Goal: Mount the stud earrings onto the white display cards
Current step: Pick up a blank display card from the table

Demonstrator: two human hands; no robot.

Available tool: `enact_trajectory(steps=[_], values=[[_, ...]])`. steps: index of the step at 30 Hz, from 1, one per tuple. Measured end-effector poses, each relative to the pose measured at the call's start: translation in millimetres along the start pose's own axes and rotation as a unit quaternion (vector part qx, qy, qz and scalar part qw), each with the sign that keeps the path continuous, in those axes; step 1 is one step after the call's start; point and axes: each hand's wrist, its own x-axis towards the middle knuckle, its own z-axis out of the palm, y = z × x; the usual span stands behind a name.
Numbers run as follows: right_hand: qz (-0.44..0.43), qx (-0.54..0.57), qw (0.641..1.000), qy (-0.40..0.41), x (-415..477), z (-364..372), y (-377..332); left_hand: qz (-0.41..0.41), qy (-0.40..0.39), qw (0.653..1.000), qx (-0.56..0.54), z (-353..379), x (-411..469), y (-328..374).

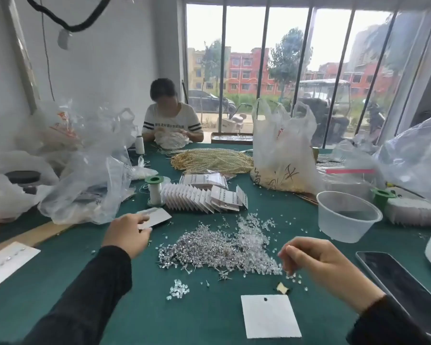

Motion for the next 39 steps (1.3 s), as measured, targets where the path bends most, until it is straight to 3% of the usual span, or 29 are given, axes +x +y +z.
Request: enact_trajectory(steps=[5,10,13,17,23,27,32,34,35,37,39], values=[[0.034,-0.015,0.999,-0.012,66.1,20.8,22.4,-0.009,-0.06,0.994,0.096,36.9,60.8,2.4],[-0.023,-0.005,1.0,0.021,99.0,38.2,39.0,-0.05,-0.052,0.987,0.145,58.1,83.6,-2.7],[-0.057,0.019,0.994,0.086,103.0,42.3,50.0,0.014,-0.062,0.978,0.2,71.9,83.5,-9.1],[-0.093,0.019,0.989,0.113,100.5,37.1,53.9,0.054,-0.063,0.973,0.217,73.7,85.7,-15.3],[-0.187,-0.179,0.961,0.102,94.6,44.1,59.7,0.032,-0.066,0.984,0.164,71.5,84.2,-21.3],[-0.194,-0.219,0.953,0.082,92.8,48.2,64.2,0.047,0.011,0.987,0.154,62.4,75.7,-13.3],[-0.169,-0.19,0.959,0.124,91.3,43.8,63.0,0.122,0.272,0.954,0.028,36.9,67.2,11.2],[-0.131,-0.122,0.973,0.147,91.0,42.1,60.6,0.056,0.291,0.94,-0.169,26.6,59.9,33.6],[-0.101,-0.074,0.981,0.149,91.5,40.9,58.6,-0.007,0.251,0.915,-0.316,24.7,55.1,45.0],[-0.045,0.051,0.99,0.124,91.8,38.5,53.6,-0.117,0.094,0.818,-0.555,25.6,43.7,65.7],[0.015,0.174,0.983,0.051,92.0,39.7,50.2,-0.144,-0.039,0.768,-0.623,33.1,31.0,79.6]])
